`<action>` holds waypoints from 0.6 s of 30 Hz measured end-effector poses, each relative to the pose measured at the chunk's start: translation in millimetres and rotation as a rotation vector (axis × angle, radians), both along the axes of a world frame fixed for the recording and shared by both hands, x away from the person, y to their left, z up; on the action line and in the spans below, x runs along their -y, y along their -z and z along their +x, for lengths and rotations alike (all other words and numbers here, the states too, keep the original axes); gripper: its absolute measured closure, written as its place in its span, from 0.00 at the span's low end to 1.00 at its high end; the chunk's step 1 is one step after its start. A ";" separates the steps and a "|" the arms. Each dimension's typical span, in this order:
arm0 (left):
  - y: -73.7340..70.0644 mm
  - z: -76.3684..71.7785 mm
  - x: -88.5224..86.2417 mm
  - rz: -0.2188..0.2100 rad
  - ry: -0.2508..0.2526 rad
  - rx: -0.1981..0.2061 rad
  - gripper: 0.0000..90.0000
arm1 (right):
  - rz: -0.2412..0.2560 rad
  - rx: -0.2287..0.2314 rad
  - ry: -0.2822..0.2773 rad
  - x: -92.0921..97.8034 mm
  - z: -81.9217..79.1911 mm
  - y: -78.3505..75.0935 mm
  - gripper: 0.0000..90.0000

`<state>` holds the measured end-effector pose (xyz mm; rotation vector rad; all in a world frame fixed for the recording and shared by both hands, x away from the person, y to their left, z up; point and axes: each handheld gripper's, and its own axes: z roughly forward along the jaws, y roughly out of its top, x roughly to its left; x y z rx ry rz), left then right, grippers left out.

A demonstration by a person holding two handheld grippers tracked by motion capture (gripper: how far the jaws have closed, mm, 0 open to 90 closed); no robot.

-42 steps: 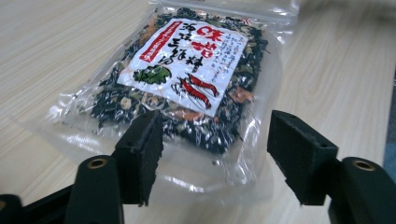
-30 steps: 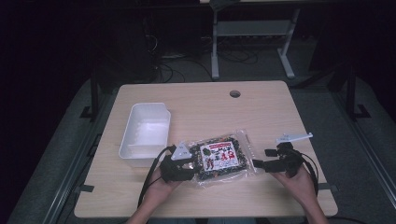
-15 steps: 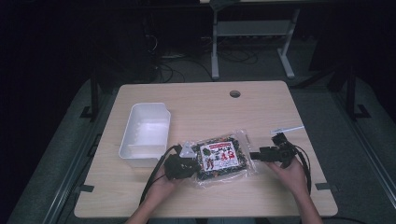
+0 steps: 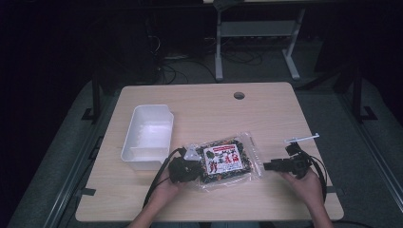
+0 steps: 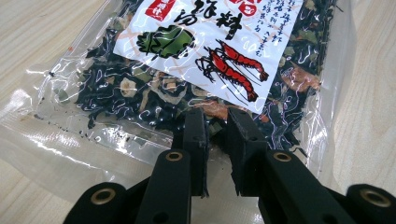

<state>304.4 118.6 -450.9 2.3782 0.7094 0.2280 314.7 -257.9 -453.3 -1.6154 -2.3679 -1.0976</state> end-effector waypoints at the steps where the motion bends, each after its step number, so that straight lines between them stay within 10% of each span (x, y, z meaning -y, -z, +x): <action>1: 0.0 -0.3 0.1 0.002 0.002 0.003 0.87 | 0.002 -0.008 0.003 0.7 -1.6 -0.2 0.55; 18: 1.6 -1.6 -1.2 -0.015 -0.002 0.008 0.88 | 0.105 -0.073 -0.021 -14.1 -7.1 10.8 0.74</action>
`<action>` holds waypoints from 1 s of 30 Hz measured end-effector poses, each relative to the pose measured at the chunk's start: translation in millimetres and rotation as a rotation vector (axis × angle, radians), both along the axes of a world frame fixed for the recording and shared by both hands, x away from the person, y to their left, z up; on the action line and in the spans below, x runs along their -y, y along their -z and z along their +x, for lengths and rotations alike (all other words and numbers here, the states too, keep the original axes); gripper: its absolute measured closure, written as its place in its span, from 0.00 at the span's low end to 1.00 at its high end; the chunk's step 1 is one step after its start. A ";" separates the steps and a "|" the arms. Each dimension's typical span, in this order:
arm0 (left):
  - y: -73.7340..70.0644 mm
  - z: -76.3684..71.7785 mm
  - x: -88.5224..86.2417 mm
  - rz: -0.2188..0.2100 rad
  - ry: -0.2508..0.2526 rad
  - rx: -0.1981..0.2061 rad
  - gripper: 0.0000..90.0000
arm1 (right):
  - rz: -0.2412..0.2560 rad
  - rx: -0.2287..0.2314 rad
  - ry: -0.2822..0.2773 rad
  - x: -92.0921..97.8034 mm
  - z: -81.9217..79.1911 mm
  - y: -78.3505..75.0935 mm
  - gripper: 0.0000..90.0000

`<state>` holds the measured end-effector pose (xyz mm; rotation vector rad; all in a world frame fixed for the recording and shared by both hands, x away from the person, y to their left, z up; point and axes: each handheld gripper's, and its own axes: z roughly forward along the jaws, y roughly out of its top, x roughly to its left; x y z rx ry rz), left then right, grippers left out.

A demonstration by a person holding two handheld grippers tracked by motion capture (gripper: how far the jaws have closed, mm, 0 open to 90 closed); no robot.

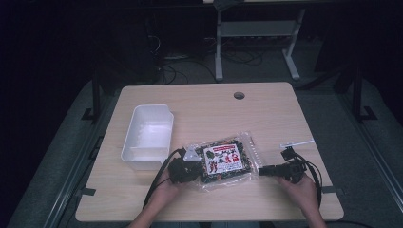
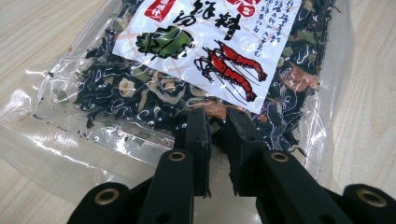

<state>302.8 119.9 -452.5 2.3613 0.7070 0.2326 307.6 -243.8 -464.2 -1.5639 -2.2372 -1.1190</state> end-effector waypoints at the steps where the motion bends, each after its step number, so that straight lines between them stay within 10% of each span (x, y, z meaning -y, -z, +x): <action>1: 0.2 0.0 -0.2 -0.003 -0.001 0.000 0.88 | 0.005 0.000 -0.008 -0.9 0.7 0.6 0.78; 12: -2.6 1.1 -2.2 -0.071 0.002 0.005 0.66 | 0.077 0.051 -0.022 9.6 3.0 -8.6 0.99; 23: -22.2 6.6 -4.1 -0.169 -0.001 0.033 0.29 | 0.047 0.230 -0.154 24.5 -5.0 -74.4 0.99; 30: -31.0 14.9 -6.3 -0.241 0.002 0.018 0.25 | 0.037 0.300 -0.246 30.0 -10.2 -109.9 0.99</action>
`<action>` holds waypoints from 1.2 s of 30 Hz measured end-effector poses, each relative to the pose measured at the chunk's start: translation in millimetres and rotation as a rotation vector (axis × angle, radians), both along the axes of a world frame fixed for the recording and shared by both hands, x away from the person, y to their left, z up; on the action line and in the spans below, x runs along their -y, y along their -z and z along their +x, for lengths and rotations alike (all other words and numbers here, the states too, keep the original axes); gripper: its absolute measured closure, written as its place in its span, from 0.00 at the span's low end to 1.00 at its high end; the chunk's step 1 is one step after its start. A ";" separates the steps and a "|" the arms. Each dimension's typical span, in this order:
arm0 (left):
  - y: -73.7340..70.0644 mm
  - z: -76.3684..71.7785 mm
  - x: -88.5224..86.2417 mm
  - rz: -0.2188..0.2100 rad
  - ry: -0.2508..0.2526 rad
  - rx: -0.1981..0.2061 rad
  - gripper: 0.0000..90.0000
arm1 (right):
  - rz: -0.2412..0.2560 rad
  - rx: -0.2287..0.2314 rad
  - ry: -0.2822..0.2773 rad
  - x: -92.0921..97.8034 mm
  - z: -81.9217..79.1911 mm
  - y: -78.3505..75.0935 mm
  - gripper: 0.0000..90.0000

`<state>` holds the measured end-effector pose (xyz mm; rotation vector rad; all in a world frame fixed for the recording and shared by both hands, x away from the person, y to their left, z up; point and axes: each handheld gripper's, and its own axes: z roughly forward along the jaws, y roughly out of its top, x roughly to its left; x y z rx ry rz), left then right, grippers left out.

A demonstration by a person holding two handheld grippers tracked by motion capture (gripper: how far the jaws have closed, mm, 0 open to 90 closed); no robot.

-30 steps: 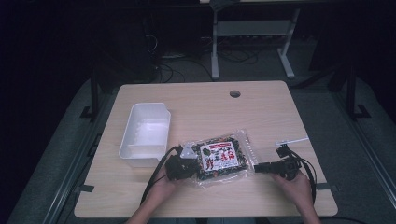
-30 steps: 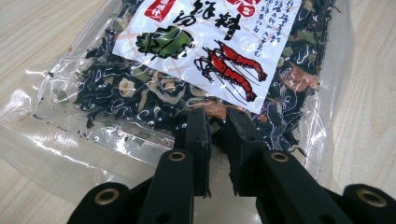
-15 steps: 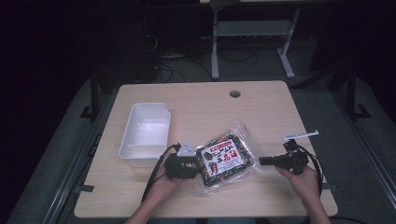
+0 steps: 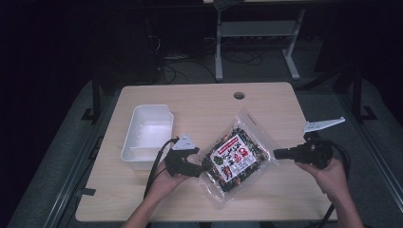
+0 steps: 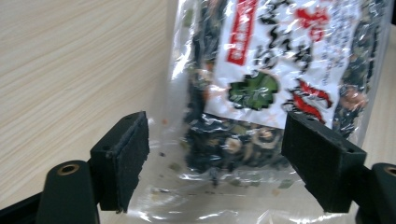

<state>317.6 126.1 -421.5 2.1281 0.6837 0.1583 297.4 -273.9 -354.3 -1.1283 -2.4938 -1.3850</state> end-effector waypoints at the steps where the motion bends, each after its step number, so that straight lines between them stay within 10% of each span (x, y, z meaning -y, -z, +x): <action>1: -0.7 1.3 0.7 -0.006 0.009 0.000 0.24 | 0.000 0.009 -0.014 0.2 -0.8 -4.2 0.99; 17: 9.0 23.6 0.0 -0.129 0.152 -0.175 0.40 | 0.032 0.096 -0.141 -18.1 10.6 -43.7 0.99; 29: 6.5 13.0 -7.3 -0.139 0.254 -0.126 0.79 | 0.065 0.132 -0.090 -19.0 24.9 -42.4 0.97; 31: 6.7 11.8 -7.8 -0.133 0.254 -0.122 0.79 | 0.091 0.127 -0.087 -18.0 27.7 -37.5 0.87; 32: 7.1 11.4 -8.4 -0.141 0.254 -0.122 0.80 | 0.114 0.121 -0.052 -16.7 31.6 -29.7 0.65; 36: 8.5 9.3 -9.9 -0.153 0.248 -0.116 0.80 | 0.148 0.111 -0.027 -15.1 34.4 -17.4 0.54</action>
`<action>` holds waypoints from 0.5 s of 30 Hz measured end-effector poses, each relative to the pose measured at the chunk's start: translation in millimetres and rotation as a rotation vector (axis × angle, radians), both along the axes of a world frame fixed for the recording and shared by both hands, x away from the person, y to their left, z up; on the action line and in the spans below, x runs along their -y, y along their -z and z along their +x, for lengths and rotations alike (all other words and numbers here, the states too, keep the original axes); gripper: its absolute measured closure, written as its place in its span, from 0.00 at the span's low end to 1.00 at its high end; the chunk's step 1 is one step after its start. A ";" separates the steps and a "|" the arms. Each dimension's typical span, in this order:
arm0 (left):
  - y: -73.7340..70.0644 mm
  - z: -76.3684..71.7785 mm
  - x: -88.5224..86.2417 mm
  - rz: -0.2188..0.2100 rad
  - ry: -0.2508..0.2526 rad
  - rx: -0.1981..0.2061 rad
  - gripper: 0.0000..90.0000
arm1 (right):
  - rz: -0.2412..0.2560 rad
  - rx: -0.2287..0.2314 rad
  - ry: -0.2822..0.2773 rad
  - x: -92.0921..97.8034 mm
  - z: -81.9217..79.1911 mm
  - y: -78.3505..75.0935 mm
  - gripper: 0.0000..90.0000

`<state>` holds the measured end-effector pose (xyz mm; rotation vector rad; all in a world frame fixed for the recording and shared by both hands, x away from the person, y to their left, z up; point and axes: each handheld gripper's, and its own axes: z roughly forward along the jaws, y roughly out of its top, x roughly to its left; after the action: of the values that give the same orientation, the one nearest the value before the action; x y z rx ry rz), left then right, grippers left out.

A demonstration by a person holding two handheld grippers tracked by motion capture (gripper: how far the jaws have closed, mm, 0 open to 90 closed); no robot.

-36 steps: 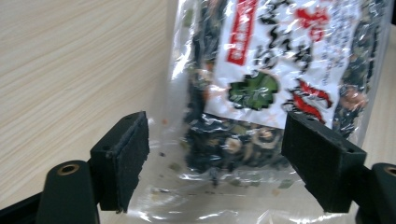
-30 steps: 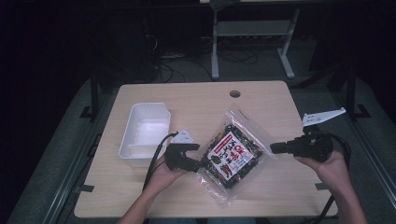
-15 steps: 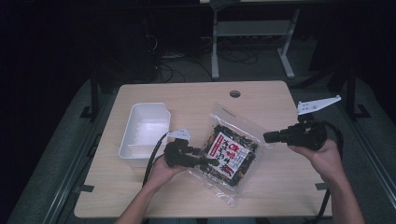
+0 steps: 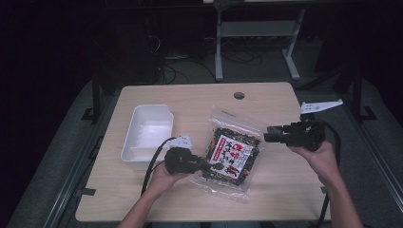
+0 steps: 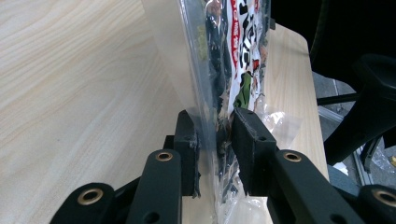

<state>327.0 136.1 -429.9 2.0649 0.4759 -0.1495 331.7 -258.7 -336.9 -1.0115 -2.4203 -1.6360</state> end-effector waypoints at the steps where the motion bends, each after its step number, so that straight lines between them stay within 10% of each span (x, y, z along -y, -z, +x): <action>1: 1.1 0.2 -1.5 0.004 -0.001 0.003 0.80 | 0.026 -0.012 0.018 0.1 0.2 8.2 0.47; 8: 2.8 0.4 -3.1 -0.006 0.000 -0.001 0.80 | 0.051 -0.071 0.024 -15.6 2.2 44.7 0.34; 15: 3.1 0.3 -4.2 -0.005 0.001 -0.004 0.80 | 0.102 -0.109 -0.031 -34.7 4.8 65.7 0.54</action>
<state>327.3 140.2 -433.0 2.0600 0.4764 -0.1553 336.6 -224.0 -402.5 -1.0139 -2.2483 -1.6301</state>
